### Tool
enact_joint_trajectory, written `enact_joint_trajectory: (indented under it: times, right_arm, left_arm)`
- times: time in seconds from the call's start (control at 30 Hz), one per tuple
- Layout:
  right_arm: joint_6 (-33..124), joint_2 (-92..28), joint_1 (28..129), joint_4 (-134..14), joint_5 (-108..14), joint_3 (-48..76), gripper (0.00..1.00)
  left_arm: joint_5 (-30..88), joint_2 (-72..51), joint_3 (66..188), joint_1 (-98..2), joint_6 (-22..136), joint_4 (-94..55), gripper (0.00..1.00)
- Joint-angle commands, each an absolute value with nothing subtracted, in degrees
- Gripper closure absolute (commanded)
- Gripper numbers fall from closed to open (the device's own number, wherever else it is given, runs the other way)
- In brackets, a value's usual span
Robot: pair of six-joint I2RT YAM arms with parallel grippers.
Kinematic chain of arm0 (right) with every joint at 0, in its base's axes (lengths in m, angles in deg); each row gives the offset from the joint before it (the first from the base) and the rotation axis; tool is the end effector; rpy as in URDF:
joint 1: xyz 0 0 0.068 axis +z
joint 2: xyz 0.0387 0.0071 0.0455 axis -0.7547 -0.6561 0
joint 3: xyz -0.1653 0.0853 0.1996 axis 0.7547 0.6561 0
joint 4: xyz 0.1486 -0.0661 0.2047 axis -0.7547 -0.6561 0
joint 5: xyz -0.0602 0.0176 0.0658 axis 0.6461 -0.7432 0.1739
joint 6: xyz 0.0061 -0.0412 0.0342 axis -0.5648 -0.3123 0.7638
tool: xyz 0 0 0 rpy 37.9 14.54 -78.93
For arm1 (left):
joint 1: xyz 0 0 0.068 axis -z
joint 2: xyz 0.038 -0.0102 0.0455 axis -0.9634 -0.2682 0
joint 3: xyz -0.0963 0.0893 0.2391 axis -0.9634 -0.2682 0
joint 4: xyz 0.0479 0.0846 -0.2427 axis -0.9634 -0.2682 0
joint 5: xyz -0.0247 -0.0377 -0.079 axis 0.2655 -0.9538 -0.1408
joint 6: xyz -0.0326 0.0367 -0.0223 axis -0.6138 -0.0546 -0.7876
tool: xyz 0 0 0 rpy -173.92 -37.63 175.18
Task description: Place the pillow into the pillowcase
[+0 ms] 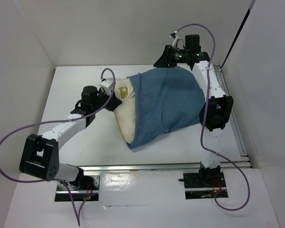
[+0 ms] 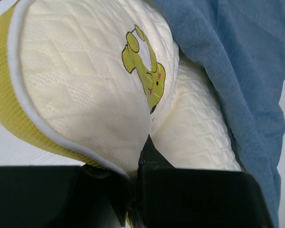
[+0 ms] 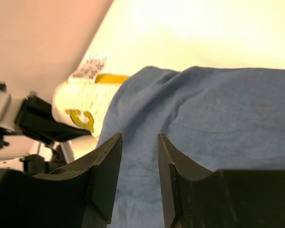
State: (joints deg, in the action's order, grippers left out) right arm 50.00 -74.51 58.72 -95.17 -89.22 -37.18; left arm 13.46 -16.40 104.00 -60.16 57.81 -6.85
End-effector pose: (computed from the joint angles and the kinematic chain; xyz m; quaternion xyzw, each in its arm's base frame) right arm 0.4776 0.1095 0.3548 -0.1914 0.7973 0.4449 0.3601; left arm 0.3081 -0.0933 0.2639 0.1438 0.7847 -0.2899 0.5287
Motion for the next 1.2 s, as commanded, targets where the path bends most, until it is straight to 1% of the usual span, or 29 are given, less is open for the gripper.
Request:
enact_joint_trajectory:
  times: [0.0,0.03,0.1,0.13,0.23,0.47,0.53,0.73,1.0,1.17]
  right_arm:
    - [56.4,-70.9,59.3,-89.2,-95.1,-41.3,0.56]
    - [56.4,-71.5,59.3,-89.9,-95.1,-43.4,0.54]
    - [56.4,-72.0,59.9,-90.5,-95.7,-44.9,0.54]
    - [56.4,-72.0,60.9,-91.2,-96.4,-44.9,0.53]
    - [53.1,-71.5,62.9,-92.9,-95.8,-44.9,0.53]
    - [43.1,-70.3,67.4,-99.2,-89.8,-46.0,0.52]
    - [39.8,-70.3,69.1,-100.3,-87.3,-46.0,0.52]
    - [33.8,-68.1,71.9,-105.2,-82.5,-44.6,0.51]
    - [28.3,-66.3,75.1,-107.0,-78.0,-41.8,0.51]
    - [25.3,-65.7,77.2,-109.6,-74.0,-41.8,0.54]
  left_arm:
    - [16.8,-10.7,102.2,-57.4,71.4,-0.5,1.00]
    - [18.0,-9.1,100.9,-56.7,73.0,0.2,1.00]
    - [18.6,-7.4,99.4,-55.4,78.2,1.6,1.00]
    - [19.4,-6.6,98.0,-53.8,80.0,2.4,1.00]
    - [20.8,-4.0,95.6,-51.3,87.0,5.3,1.00]
    - [23.4,2.8,86.9,-45.9,106.2,14.8,1.00]
    - [23.4,3.3,86.0,-45.1,110.8,14.8,1.00]
    - [23.4,6.1,83.8,-42.5,117.1,16.4,1.00]
    - [23.4,5.6,84.4,-41.9,117.7,17.3,1.00]
    - [23.4,5.1,84.9,-41.9,117.7,17.3,1.00]
